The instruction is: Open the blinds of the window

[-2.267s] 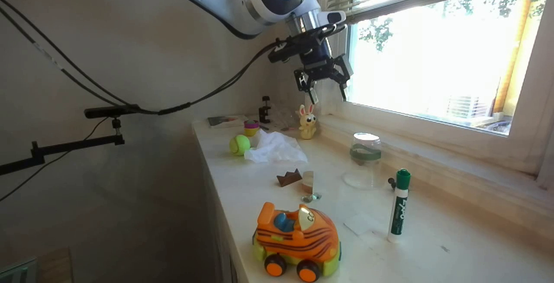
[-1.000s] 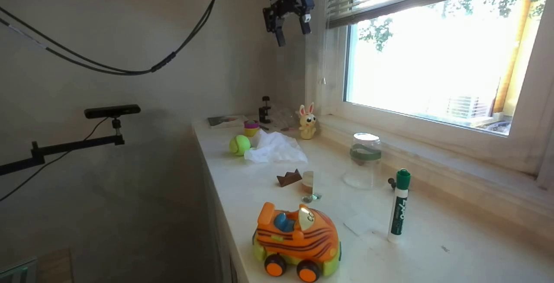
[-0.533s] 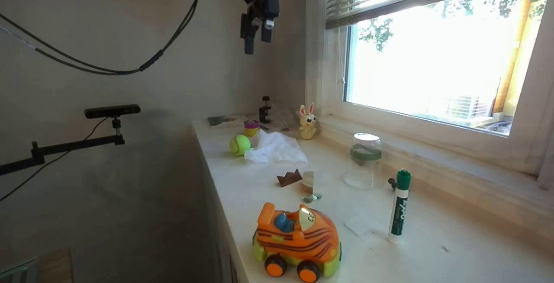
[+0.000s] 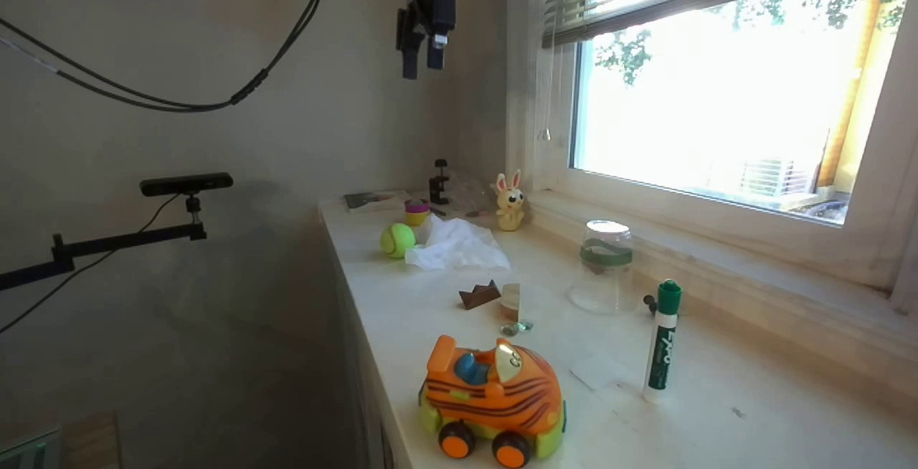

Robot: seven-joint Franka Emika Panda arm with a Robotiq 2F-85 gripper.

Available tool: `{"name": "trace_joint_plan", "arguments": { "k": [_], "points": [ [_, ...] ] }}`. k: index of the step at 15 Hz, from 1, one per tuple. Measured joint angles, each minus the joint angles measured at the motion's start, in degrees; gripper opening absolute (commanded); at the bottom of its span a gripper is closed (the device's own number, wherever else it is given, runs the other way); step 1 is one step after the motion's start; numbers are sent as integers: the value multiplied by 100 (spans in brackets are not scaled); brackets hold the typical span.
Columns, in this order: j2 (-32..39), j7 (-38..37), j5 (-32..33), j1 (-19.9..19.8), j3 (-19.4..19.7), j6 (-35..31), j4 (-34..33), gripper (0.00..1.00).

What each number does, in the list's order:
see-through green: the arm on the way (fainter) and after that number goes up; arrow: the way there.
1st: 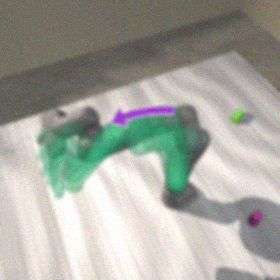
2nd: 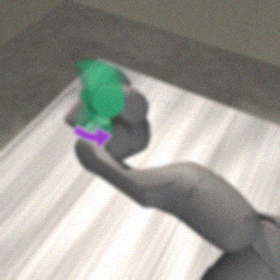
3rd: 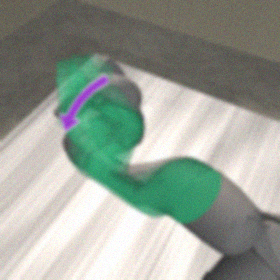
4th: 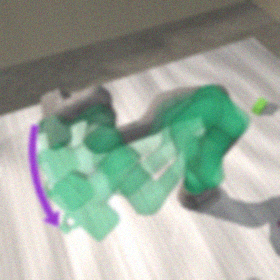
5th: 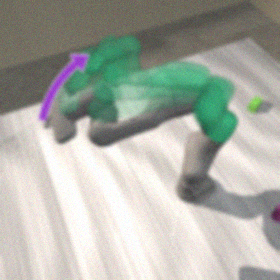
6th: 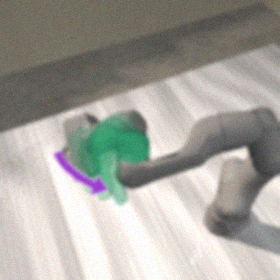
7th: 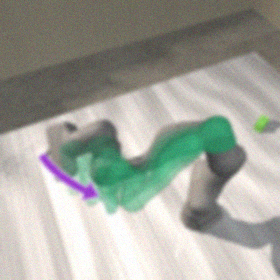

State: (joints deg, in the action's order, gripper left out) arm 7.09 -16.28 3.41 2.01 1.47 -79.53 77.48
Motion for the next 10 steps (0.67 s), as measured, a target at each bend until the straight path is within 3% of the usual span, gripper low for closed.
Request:
{"name": "trace_joint_plan", "arguments": {
  "k": [4,10],
  "points": [
    [-183,341,-267,-59,18,-592,410,100],
    [-324,470,-309,-68,22,-735,678,100]
  ]
}}
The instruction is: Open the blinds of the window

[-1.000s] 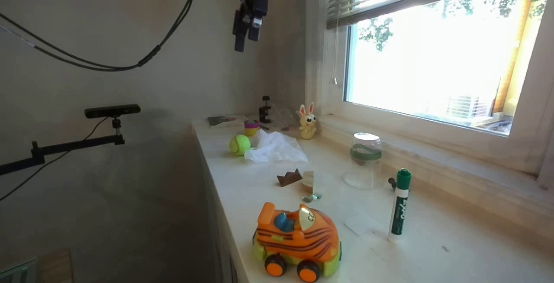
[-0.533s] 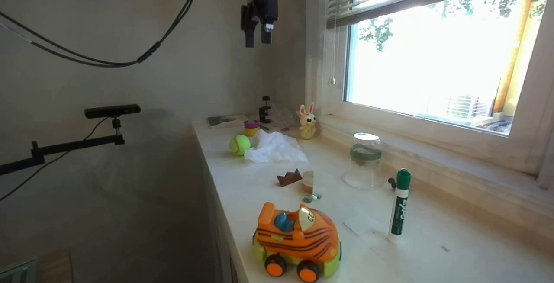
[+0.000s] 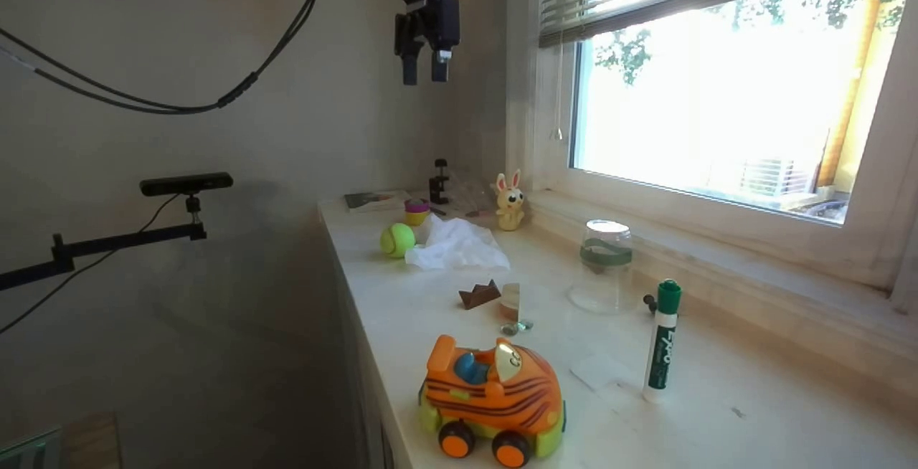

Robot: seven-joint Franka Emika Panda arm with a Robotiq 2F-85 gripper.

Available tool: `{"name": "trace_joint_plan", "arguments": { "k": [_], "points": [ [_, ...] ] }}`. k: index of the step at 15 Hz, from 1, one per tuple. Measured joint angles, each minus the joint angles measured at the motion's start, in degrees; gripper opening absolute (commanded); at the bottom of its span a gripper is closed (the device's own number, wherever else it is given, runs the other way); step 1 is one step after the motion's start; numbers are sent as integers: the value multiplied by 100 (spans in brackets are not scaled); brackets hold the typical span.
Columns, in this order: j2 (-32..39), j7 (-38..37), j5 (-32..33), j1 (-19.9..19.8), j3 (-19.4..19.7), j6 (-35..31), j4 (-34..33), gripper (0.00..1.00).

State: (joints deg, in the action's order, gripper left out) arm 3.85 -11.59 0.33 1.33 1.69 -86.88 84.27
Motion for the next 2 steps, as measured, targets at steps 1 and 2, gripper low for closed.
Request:
{"name": "trace_joint_plan", "arguments": {
  "k": [1,2],
  "points": [
    [-4,1,-1,0,0,-2,5,100],
    [-8,2,-1,0,0,-3,12,100]
  ]
}}
